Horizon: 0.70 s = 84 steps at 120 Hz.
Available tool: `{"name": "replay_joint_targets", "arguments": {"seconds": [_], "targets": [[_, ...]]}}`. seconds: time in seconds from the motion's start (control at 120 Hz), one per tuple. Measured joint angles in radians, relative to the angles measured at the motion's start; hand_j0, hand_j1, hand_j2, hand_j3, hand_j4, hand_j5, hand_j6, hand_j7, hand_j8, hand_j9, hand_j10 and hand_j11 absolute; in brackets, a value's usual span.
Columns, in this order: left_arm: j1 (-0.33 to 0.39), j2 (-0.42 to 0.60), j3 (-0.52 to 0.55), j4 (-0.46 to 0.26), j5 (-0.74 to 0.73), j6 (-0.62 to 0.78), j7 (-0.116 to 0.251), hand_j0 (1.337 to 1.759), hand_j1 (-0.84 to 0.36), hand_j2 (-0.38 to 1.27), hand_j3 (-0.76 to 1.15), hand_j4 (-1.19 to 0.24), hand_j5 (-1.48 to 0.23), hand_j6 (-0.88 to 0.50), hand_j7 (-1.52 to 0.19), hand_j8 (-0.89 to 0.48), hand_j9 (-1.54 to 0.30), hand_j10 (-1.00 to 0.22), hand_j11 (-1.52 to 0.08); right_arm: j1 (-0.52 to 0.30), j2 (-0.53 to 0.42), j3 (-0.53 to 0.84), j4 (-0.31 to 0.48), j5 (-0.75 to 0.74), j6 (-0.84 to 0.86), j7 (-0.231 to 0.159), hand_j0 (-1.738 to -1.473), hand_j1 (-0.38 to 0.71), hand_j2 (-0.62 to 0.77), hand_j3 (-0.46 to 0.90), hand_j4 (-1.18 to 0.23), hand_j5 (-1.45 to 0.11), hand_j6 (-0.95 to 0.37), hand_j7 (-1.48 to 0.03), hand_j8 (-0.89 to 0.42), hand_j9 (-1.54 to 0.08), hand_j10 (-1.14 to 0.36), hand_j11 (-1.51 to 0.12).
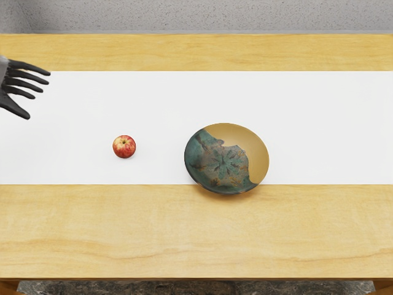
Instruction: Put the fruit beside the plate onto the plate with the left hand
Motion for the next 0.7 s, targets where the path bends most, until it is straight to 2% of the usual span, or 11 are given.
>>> {"name": "replay_joint_targets", "arguments": {"seconds": [0.083, 0.25, 0.317, 0.417, 0.525, 0.7], "targets": [[0.001, -0.001, 0.0, 0.0, 0.018, 0.0, 0.001, 1.658, 0.05, 0.05, 0.0, -0.25, -0.32, -0.25, -0.32, -0.25, -0.32, -0.25, -0.32, 0.001, 0.0, 0.001, 0.0, 0.0, 0.0, 0.002, -1.658, -0.31, -0.01, 0.0, -0.03, -0.04, -0.03, -0.04, -0.03, -0.04, -0.03, -0.04], [0.018, -0.064, 0.004, -0.001, 0.122, 0.008, 0.002, 1.658, 0.05, 0.05, 0.0, -0.25, -0.32, -0.25, -0.32, -0.25, -0.32, -0.25, -0.32, -0.025, 0.0, -0.004, -0.001, 0.0, 0.0, 0.0, -1.658, -0.31, -0.01, 0.0, -0.03, -0.04, -0.03, -0.04, -0.03, -0.04, -0.03, -0.04], [0.027, -0.123, 0.009, -0.001, 0.209, 0.066, 0.002, 1.658, 0.05, 0.05, 0.0, -0.25, -0.32, -0.25, -0.32, -0.25, -0.32, -0.25, -0.32, -0.028, 0.0, -0.005, 0.0, 0.0, 0.0, -0.001, -1.658, -0.31, -0.01, 0.0, -0.03, -0.04, -0.03, -0.04, -0.03, -0.04, -0.03, -0.04], [0.018, -0.151, 0.042, -0.019, 0.29, 0.188, 0.002, 1.658, 0.05, 0.05, 0.0, -0.25, -0.33, -0.25, -0.33, -0.25, -0.33, -0.25, -0.33, -0.031, 0.0, -0.005, 0.0, 0.0, 0.0, -0.001, -1.658, -0.31, -0.01, 0.0, -0.03, -0.04, -0.03, -0.04, -0.03, -0.04, -0.03, -0.04], [-0.018, -0.17, 0.145, -0.122, 0.322, 0.397, 0.003, 1.658, 0.05, 0.05, 0.0, -0.25, -0.33, -0.26, -0.33, -0.25, -0.33, -0.25, -0.33, -0.032, 0.0, -0.006, -0.001, 0.0, 0.0, -0.001, -1.658, -0.31, -0.01, 0.0, -0.03, -0.04, -0.03, -0.04, -0.03, -0.04, -0.03, -0.04], [-0.032, -0.165, 0.257, -0.368, 0.336, 0.658, 0.034, 1.658, 0.04, 0.05, 0.0, -0.26, -0.34, -0.26, -0.34, -0.26, -0.34, -0.26, -0.34, -0.032, 0.0, -0.006, -0.001, 0.0, 0.0, -0.001, -1.658, -0.31, -0.01, 0.0, -0.03, -0.04, -0.03, -0.04, -0.03, -0.04, -0.03, -0.04]]}}
